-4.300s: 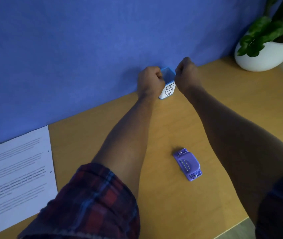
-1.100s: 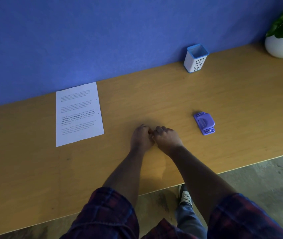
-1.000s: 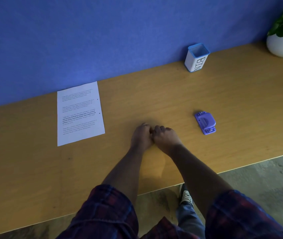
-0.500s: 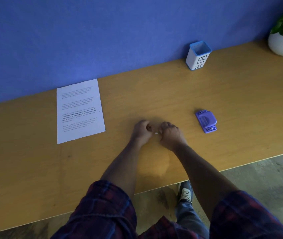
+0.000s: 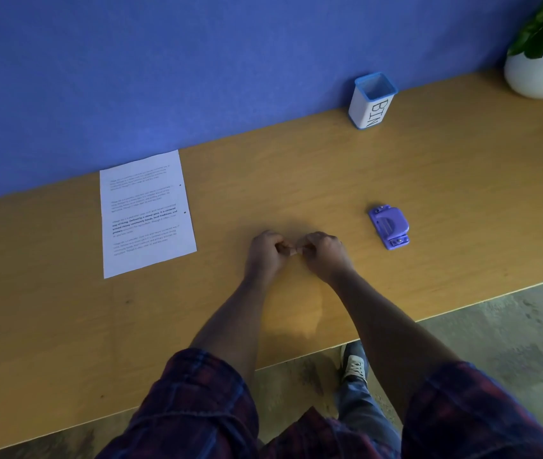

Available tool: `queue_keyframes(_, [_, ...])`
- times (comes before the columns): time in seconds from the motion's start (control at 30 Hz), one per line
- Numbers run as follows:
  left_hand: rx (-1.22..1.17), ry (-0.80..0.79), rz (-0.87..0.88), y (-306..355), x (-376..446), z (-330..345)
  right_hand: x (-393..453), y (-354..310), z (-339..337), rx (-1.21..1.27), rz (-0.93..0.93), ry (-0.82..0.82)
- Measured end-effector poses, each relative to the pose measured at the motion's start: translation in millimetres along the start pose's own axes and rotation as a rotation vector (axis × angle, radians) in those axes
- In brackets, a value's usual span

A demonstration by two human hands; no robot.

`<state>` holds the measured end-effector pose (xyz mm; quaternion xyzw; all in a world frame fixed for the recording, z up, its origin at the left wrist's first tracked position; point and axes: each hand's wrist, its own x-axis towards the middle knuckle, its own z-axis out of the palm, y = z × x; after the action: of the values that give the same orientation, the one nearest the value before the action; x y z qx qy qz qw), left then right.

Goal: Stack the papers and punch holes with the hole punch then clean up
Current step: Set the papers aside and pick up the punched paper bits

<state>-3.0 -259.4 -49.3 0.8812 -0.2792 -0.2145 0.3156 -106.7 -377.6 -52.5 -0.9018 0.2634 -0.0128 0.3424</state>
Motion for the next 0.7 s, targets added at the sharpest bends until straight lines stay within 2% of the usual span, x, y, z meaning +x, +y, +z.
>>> queue_keyframes(0.27, [0.334,0.105,0.167,2.5,-16.3,17.3,-8.2,3.1,0.6,0.057,-0.087,0.066])
queue_keyframes(0.5, [0.567,0.002,0.193,-3.0,-12.0,26.5,-8.7,3.7,8.1,0.062,-0.059,0.1])
queue_keyframes(0.6, [0.506,-0.008,0.207,-2.8,-8.1,21.1,-9.3,3.5,8.7,0.063,-0.066,0.103])
queue_keyframes(0.7, [0.262,-0.051,0.136,-0.3,-0.5,7.2,-9.0,3.2,8.1,0.085,-0.054,0.106])
